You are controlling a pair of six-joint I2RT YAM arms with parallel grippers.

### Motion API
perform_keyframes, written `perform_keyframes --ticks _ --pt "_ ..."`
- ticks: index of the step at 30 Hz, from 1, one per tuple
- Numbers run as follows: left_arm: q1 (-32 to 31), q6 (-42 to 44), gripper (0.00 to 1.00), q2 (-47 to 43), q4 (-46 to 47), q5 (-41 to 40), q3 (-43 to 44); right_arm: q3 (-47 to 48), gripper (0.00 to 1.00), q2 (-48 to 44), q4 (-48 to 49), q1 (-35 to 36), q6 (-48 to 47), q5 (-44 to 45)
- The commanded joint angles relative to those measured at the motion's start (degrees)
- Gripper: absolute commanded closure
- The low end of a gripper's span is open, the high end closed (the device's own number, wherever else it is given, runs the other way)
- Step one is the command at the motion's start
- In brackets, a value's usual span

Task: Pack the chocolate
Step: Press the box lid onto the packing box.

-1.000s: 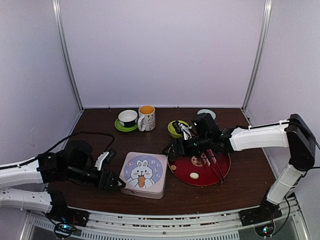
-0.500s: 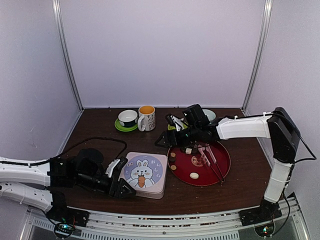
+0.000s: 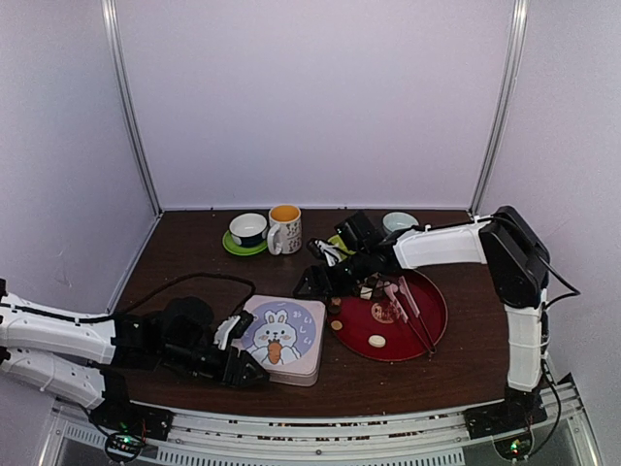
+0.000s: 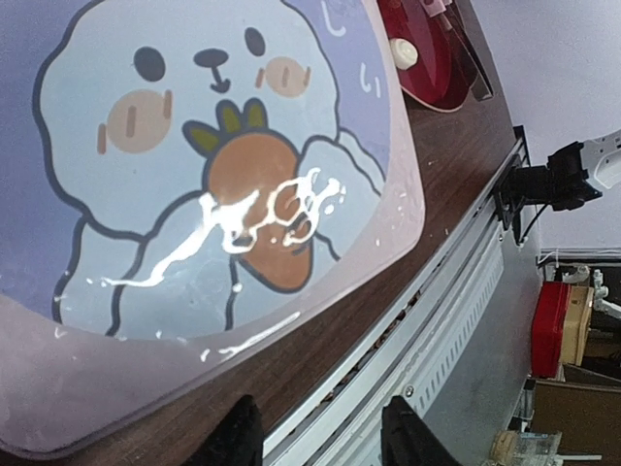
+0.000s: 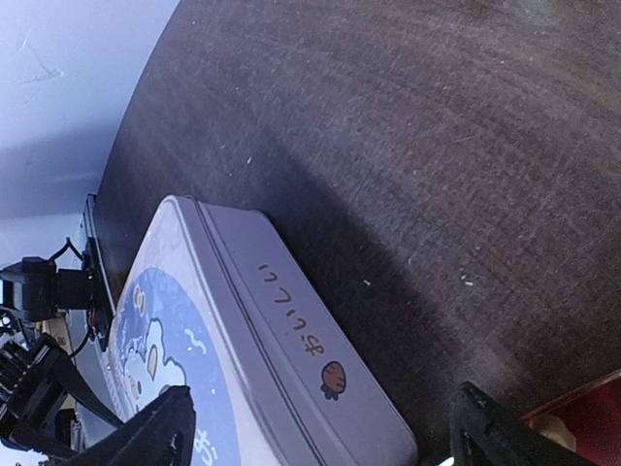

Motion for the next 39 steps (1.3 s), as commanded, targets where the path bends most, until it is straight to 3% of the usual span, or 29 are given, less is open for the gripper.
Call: perform_keyframes --ticks 1,11,39 --pt "0.1 0.0 0.59 3.0 7.0 -1.5 0.2 1.1 0.11 0.4 -0.3 0.0 -0.6 -5.3" --pt "3.4 -2.1 0.70 3.7 11.5 -2.3 -3.2 -3.2 0.27 -1.9 2.4 1.2 0.7 -9.8" --pt "14.6 0.2 0.71 -9.0 -0.4 -4.7 -9.7 -34.8 0.31 -18.5 29.4 11.1 18.9 -5.8"
